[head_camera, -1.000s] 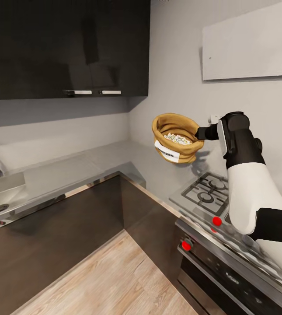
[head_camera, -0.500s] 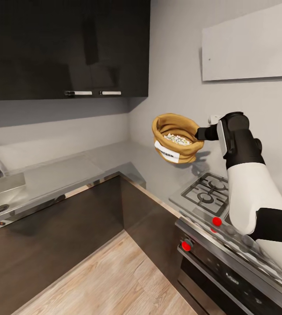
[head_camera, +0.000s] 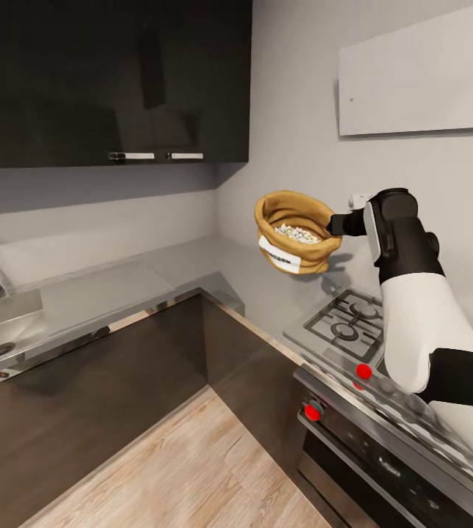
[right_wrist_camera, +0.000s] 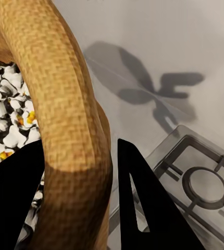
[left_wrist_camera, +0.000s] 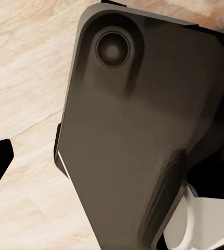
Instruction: In the kitchen, take the popcorn bag from the countertop, put it into the microwave, and heat it until the popcorn is cooked so the cooked popcorn ends up inside the bag.
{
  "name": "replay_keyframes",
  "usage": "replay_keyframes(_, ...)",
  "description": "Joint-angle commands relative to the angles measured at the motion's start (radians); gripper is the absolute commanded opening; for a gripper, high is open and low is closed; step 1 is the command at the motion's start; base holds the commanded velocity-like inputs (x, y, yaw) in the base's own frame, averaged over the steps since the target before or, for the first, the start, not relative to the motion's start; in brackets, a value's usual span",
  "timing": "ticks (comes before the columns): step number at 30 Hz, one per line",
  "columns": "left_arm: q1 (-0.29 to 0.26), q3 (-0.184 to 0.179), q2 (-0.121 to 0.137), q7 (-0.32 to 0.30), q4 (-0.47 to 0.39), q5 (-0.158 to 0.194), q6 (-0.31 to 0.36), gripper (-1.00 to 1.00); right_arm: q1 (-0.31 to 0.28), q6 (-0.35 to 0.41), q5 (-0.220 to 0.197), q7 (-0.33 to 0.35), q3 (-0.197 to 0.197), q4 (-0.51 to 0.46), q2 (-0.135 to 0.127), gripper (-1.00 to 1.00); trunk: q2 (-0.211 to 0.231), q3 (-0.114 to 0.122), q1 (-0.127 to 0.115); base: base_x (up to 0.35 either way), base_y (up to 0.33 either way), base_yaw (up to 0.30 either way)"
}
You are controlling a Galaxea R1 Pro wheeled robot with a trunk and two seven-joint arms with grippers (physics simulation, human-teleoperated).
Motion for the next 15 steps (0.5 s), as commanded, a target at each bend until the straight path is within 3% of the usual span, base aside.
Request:
replay_keyframes(1, 0.000, 0.000, -0.001, 0.000, 0.000, 0.005, -0.003, 1.00, 0.000, 0.003, 0.009, 0.010, -0.001, 0.004, 0.000, -1.00, -0.001, -0.001, 0.000, 0.000, 0.000, 0.000)
replay_keyframes(3, 0.000, 0.000, -0.002, 0.000, 0.000, 0.005, -0.003, 1.00, 0.001, 0.003, 0.012, 0.010, -0.001, 0.005, 0.000, -1.00, -0.001, -0.001, 0.000, 0.000, 0.000, 0.000)
replay_keyframes(5, 0.000, 0.000, -0.002, 0.000, 0.001, 0.004, -0.003, 1.00, 0.084, 0.003, 0.013, 0.009, -0.003, 0.006, -0.005, -1.00, -0.001, -0.001, 0.000, 0.000, 0.000, 0.000)
replay_keyframes(7, 0.000, 0.000, -0.003, -0.001, 0.001, 0.004, -0.003, 1.00, 0.122, 0.003, 0.013, 0.011, -0.003, 0.006, -0.009, -1.00, -0.001, -0.001, 0.000, -0.073, 0.000, 0.000)
replay_keyframes(15, 0.000, 0.001, -0.003, -0.001, 0.002, 0.003, -0.004, 1.00, 0.132, 0.003, 0.012, 0.010, -0.003, 0.007, -0.011, -1.00, -0.001, -0.001, 0.000, -0.312, 0.000, 0.000)
